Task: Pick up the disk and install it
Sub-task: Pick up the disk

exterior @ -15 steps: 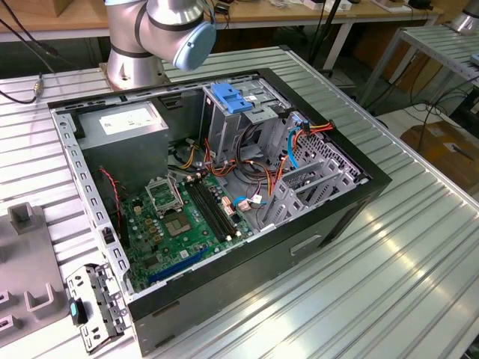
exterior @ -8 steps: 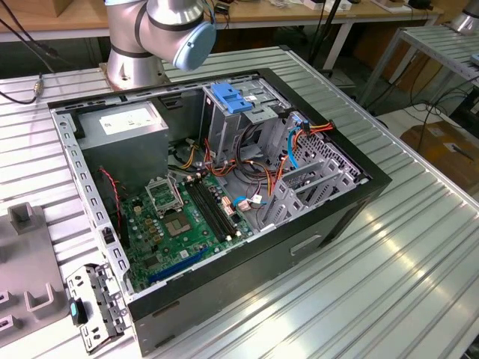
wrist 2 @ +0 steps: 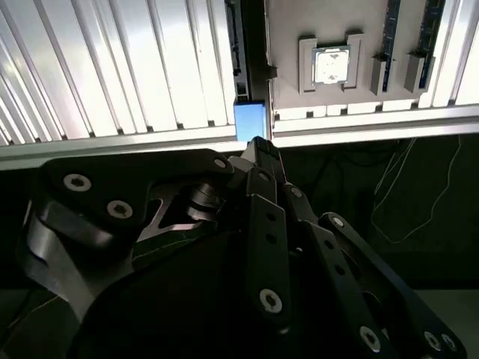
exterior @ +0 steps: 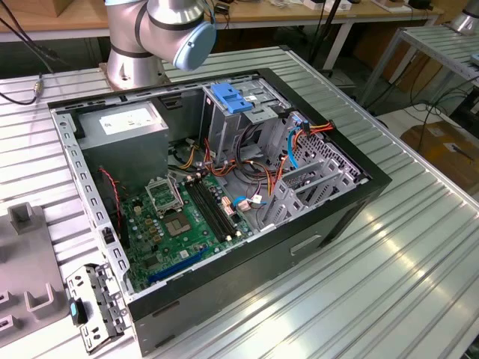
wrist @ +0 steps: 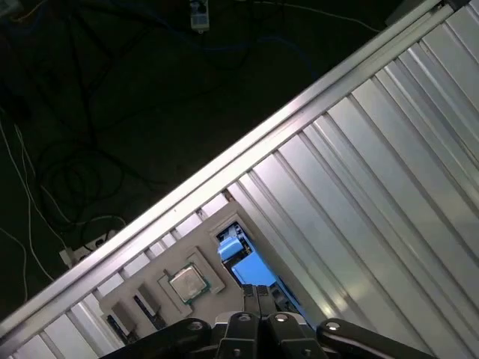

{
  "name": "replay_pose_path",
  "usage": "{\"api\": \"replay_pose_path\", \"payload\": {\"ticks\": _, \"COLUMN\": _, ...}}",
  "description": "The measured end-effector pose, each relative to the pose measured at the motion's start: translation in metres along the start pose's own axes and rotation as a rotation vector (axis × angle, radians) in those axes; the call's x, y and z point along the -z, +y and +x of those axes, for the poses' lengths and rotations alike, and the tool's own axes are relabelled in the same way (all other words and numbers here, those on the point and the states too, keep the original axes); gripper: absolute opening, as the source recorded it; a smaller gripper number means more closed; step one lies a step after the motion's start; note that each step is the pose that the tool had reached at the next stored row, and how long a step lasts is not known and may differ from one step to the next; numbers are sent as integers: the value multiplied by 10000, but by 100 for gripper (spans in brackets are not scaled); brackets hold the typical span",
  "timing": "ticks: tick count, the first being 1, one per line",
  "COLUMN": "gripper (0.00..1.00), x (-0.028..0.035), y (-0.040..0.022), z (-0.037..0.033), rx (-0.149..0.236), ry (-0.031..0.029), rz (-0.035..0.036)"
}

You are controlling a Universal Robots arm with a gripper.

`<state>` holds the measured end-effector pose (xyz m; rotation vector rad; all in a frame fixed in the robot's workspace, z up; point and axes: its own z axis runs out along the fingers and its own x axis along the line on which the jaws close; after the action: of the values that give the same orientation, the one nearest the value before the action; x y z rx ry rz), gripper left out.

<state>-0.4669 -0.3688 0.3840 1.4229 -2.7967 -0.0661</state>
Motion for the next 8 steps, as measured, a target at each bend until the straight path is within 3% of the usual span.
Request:
{"api": "replay_pose_path", "payload": {"ticks": 5, "gripper": 11, "x": -26, "y": -2, "z": 1, "rx": 960, "ry": 30, "rz": 3}}
{"api": "replay_pose_path", "payload": {"ticks": 8, "gripper": 11, "x": -38, "y": -2, "z": 1, "rx": 1254, "ry": -2, "rz": 66}}
